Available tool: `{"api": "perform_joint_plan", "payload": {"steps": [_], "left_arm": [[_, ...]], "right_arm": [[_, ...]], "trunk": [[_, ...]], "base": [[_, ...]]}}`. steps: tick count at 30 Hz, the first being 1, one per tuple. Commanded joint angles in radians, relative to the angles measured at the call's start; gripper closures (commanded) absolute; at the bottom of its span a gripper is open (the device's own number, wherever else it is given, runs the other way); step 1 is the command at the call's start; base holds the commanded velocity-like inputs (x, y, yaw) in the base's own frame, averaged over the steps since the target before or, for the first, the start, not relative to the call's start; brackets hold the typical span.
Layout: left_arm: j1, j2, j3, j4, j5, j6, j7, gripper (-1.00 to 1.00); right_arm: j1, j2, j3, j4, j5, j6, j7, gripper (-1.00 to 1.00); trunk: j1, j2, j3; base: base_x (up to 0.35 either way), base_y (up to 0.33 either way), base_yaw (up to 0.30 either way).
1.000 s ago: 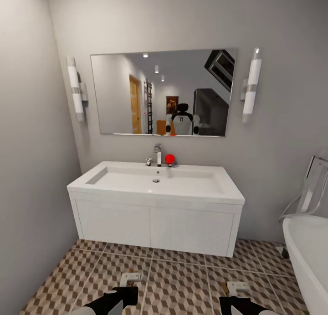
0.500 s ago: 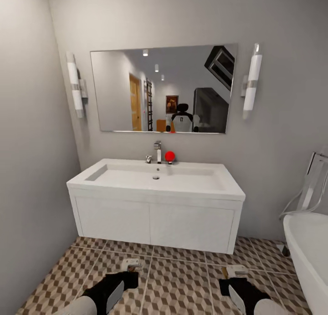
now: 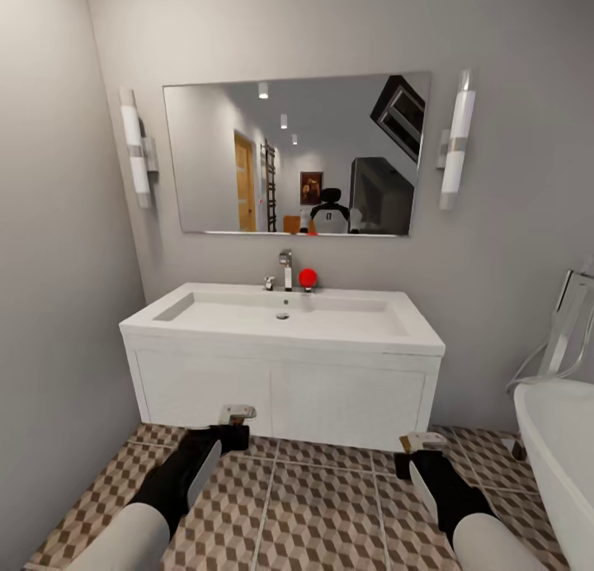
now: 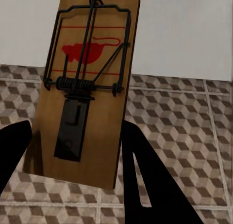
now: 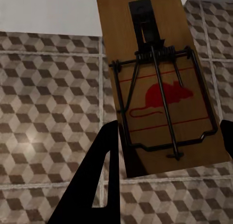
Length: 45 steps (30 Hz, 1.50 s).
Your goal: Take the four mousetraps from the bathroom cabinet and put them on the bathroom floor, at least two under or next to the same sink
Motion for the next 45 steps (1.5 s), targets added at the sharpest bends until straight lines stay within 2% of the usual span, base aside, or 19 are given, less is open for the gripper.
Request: {"api": "perform_joint_plan", "payload": {"steps": [1,7,12,16,45], "left_arm": [[0.0,0.0,-0.002,-0.025,0.008,0.02,0.003,1.0],[0.0,0.0,-0.002,-0.046,0.016,0.038,0.001,1.0],[0.0,-0.002,0.002,-0.006,0.017,0.029,-0.001,1.0],[0.0,-0.002,0.002,0.007,0.017,0.028,0.001,1.0],[0.0,-0.002,-0.004,0.045,0.02,0.028,0.009,1.0]], "right_arm": [[-0.001,0.002,-0.004,-0.005,0.007,0.008,0.002,1.0],[-0.003,0.007,-0.005,0.006,0.006,-0.001,0.001,1.0],[-0.003,0.008,-0.005,0.074,0.008,-0.04,0.001,1.0],[-0.003,0.009,-0.006,0.088,0.007,-0.053,0.002,1.0],[-0.003,0.008,-0.005,0.093,0.009,-0.06,0.002,1.0]], "trunk": [[0.004,-0.008,-0.004],[0.027,-0.05,-0.023],[0.046,-0.085,-0.039],[0.061,-0.113,-0.051],[0.173,-0.316,-0.142]], "base": [[0.0,0.0,0.0],[0.0,0.0,0.0],[0.0,0.0,0.0],[0.0,0.0,0.0],[0.0,0.0,0.0]]}}
